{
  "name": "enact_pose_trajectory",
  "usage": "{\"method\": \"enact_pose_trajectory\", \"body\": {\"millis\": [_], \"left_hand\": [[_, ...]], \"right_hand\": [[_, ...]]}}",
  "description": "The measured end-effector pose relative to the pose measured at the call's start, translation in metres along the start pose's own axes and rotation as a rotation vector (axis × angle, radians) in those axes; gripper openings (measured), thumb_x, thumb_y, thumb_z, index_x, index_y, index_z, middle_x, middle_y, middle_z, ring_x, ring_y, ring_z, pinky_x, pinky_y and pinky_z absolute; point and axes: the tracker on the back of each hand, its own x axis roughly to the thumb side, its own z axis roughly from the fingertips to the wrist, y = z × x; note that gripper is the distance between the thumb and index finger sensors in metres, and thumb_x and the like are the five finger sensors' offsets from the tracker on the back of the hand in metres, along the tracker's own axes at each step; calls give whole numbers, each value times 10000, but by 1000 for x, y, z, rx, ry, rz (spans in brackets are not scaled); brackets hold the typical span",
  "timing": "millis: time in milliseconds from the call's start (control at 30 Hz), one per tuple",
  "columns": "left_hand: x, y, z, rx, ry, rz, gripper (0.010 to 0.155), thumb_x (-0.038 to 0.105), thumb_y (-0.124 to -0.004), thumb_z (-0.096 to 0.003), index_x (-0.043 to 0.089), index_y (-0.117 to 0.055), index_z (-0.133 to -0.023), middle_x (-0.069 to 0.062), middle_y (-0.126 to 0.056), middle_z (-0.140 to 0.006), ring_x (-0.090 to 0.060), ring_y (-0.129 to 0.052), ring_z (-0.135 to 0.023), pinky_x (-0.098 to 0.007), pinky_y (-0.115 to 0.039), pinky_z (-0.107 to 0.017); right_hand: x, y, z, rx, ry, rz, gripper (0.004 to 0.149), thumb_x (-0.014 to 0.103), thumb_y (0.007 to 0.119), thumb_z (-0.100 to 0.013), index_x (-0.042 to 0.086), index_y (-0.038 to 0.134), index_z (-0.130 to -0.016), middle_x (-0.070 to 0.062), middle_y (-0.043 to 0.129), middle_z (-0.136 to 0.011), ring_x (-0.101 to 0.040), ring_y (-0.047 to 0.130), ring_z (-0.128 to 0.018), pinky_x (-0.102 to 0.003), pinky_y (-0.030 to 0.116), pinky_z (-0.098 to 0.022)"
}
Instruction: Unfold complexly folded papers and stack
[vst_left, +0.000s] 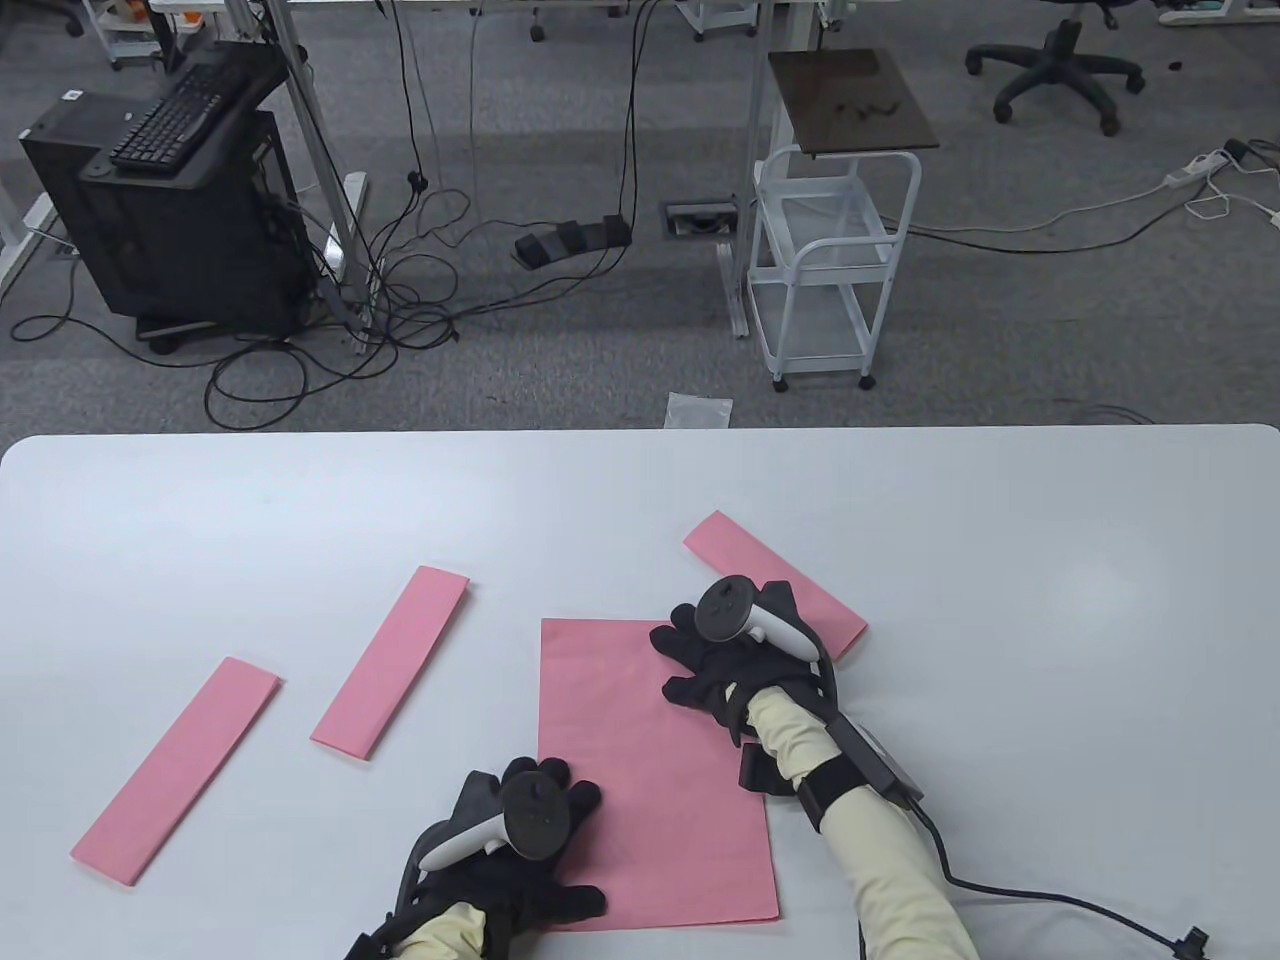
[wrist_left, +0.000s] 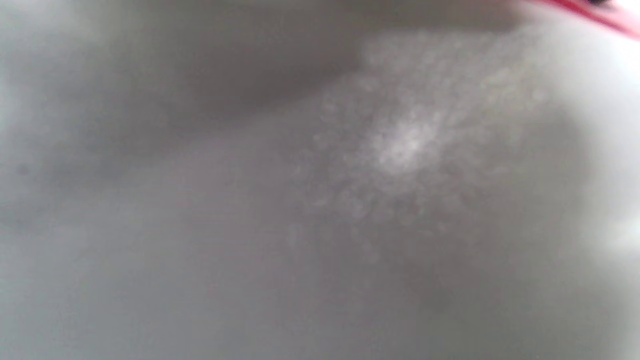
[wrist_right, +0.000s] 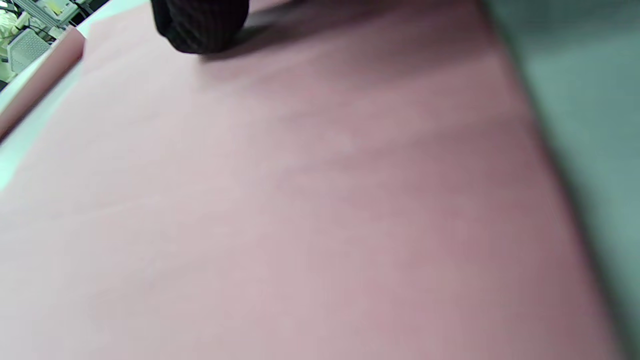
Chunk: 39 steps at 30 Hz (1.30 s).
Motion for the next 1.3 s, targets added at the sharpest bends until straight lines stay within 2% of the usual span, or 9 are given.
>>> {"method": "enact_pose_trajectory", "body": {"millis": [167, 333, 433, 733, 833, 900, 1033, 1133, 1300], "left_hand": [[0, 0, 0, 0, 0, 2, 964, 688, -619, -434, 436, 133, -981, 124, 345, -973, -214, 350, -903, -492, 198, -586], [0, 0, 0, 2, -1, 1, 964, 687, -620, -435, 434, 131, -983, 121, 342, -975, -218, 347, -904, -494, 196, -587], [0, 0, 0, 2, -3, 1, 964, 686, -622, -435, 431, 130, -983, 119, 341, -975, -220, 346, -904, -496, 195, -586], [4, 8, 1, -1, 13, 11, 908, 647, -639, -483, 418, 69, -1003, 99, 288, -1004, -249, 291, -935, -523, 145, -618], [25, 20, 6, 41, 52, -46, 778, 585, -559, -565, 325, -31, -1074, -4, 194, -1075, -359, 168, -992, -570, 57, -661], [49, 18, 3, 71, -42, -97, 752, 556, -551, -576, 337, -30, -1071, 22, 211, -1064, -339, 182, -990, -567, 64, -661], [76, -2, -13, -33, -86, -118, 757, 536, -548, -580, 321, -7, -1064, 22, 197, -1073, -329, 200, -983, -563, 80, -655], [70, -2, -12, -4, -73, -184, 753, 564, -507, -564, 358, 49, -1027, 60, 226, -1050, -288, 208, -991, -566, 91, -648], [19, 7, 7, -16, 37, -132, 773, 592, -520, -546, 393, 64, -1011, 135, 228, -1045, -254, 217, -998, -569, 103, -645]], "right_hand": [[11, 12, 45, -159, -209, 56, 698, 519, 642, -508, 445, 206, -1047, 200, -2, -1131, -58, -137, -1003, -466, -114, -682], [-8, 63, 109, 51, -259, 184, 715, 533, 637, -508, 411, 204, -1064, 178, -21, -1132, -80, -148, -997, -469, -118, -674], [-28, 82, 127, 74, -210, 217, 729, 543, 630, -507, 388, 196, -1072, 145, -25, -1135, -108, -140, -999, -477, -109, -673], [-50, 99, 127, 80, -158, 168, 740, 536, 644, -499, 442, 145, -1039, 169, -48, -1111, -103, -144, -1000, -480, -110, -679], [-53, 101, 126, 84, -165, 117, 740, 531, 651, -499, 450, 151, -1038, 195, -64, -1105, -80, -163, -991, -467, -130, -670], [-53, 101, 126, 81, -167, 118, 741, 529, 652, -500, 445, 151, -1041, 192, -62, -1106, -83, -163, -991, -468, -131, -668], [-54, 101, 125, 83, -170, 110, 740, 526, 653, -501, 445, 154, -1041, 193, -63, -1106, -83, -164, -991, -465, -134, -666], [-55, 101, 126, 84, -171, 108, 743, 525, 654, -500, 443, 152, -1042, 195, -66, -1106, -80, -165, -990, -460, -135, -666], [-55, 101, 126, 86, -174, 98, 741, 523, 655, -501, 443, 153, -1041, 197, -69, -1104, -76, -169, -988, -455, -141, -661]]}}
